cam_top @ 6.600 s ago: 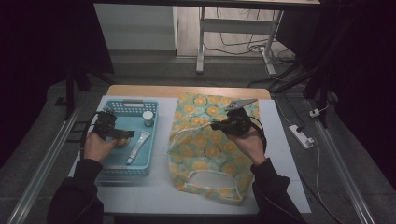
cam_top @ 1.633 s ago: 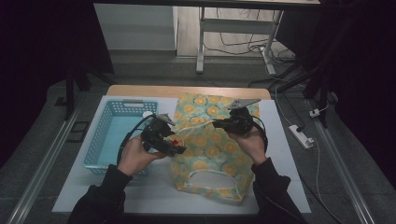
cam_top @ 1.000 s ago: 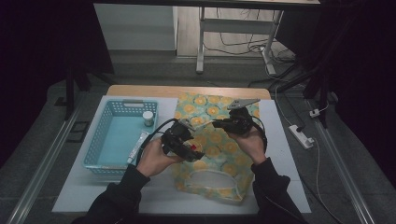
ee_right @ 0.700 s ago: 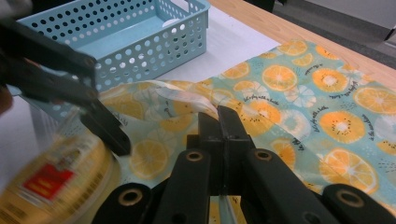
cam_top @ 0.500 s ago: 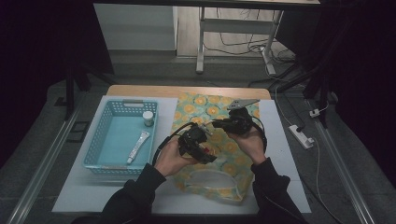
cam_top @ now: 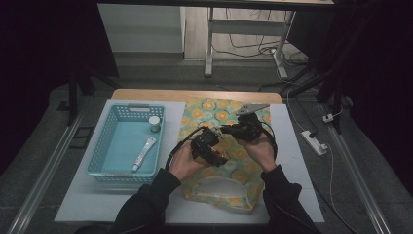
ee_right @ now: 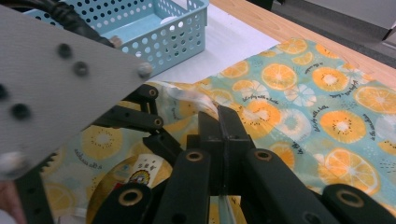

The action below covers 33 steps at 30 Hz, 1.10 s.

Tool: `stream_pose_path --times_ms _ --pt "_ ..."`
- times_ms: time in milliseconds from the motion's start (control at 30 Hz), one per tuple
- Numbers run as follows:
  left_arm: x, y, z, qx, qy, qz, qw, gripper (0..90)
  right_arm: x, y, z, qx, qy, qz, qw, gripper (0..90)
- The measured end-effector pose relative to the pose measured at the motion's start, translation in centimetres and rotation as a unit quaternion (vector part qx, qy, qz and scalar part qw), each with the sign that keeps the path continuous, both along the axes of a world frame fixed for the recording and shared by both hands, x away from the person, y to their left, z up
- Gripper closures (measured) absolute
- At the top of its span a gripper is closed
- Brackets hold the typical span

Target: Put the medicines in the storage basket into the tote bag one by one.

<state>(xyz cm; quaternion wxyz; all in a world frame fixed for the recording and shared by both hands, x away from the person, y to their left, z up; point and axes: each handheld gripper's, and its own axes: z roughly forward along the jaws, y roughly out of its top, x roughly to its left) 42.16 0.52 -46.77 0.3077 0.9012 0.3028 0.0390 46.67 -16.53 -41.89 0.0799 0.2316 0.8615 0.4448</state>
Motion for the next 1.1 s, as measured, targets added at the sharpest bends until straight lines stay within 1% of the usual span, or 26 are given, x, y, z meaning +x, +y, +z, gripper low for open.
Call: stream_pose_path --times_ms 133,333,367,400,433,500,600,700,767,867,900,1000,1067,1100 --pt "0.6 0.4 -0.6 -0.007 0.001 0.012 0.9999 21.2 0.1 0.0 -0.1 0.000 -0.002 0.000 1.0000 89.9" --pt "1.3 0.9 -1.3 -0.012 0.003 0.030 0.9995 21.2 0.2 0.1 -0.4 -0.002 0.001 -0.002 1.0000 89.9" --pt "1.3 0.9 -1.5 -0.020 0.004 0.041 0.9989 21.2 0.3 0.1 -0.5 -0.004 0.003 -0.002 1.0000 89.8" --pt "1.5 1.0 -1.6 -0.017 0.005 0.042 0.9989 21.2 0.3 0.1 -0.6 -0.005 0.003 -0.002 1.0000 89.9" --pt "1.6 1.0 -1.8 -0.020 0.005 0.048 0.9986 21.2 0.3 0.1 -0.7 -0.006 0.004 -0.002 1.0000 89.9" --pt "1.9 1.2 -2.1 -0.022 0.009 0.054 0.9983 21.2 0.4 0.2 -0.8 -0.008 0.004 -0.002 1.0000 89.9" --pt "2.2 1.4 -2.5 -0.023 0.008 0.062 0.9978 21.2 0.4 0.3 -1.0 -0.009 0.005 -0.002 0.9999 89.9" --pt "2.5 1.5 -2.9 -0.020 0.006 0.067 0.9976 21.2 0.5 0.3 -1.1 -0.010 0.005 -0.002 0.9999 89.9" --pt "2.6 1.5 -3.2 -0.014 0.003 0.074 0.9972 21.2 0.5 0.4 -1.2 -0.011 0.005 -0.003 0.9999 89.8" --pt "2.8 1.4 -3.5 -0.006 0.001 0.077 0.9970 21.2 0.5 0.5 -1.4 -0.013 0.005 -0.003 0.9999 89.9" --pt "2.8 1.3 -3.7 -0.007 -0.001 0.080 0.9968 21.2 0.5 0.6 -1.5 -0.014 0.006 -0.003 0.9999 89.9" --pt "2.9 1.3 -4.2 0.002 -0.008 0.081 0.9966 21.1 0.5 0.7 -1.6 -0.016 0.007 -0.003 0.9998 89.8" --pt "2.9 1.3 -4.4 0.001 -0.013 0.087 0.9961 21.1 0.5 0.7 -1.6 -0.016 0.007 -0.003 0.9998 89.9" --pt "2.9 1.4 -4.6 -0.001 -0.012 0.089 0.9959 21.1 0.5 0.7 -1.7 -0.016 0.007 -0.003 0.9998 89.9"
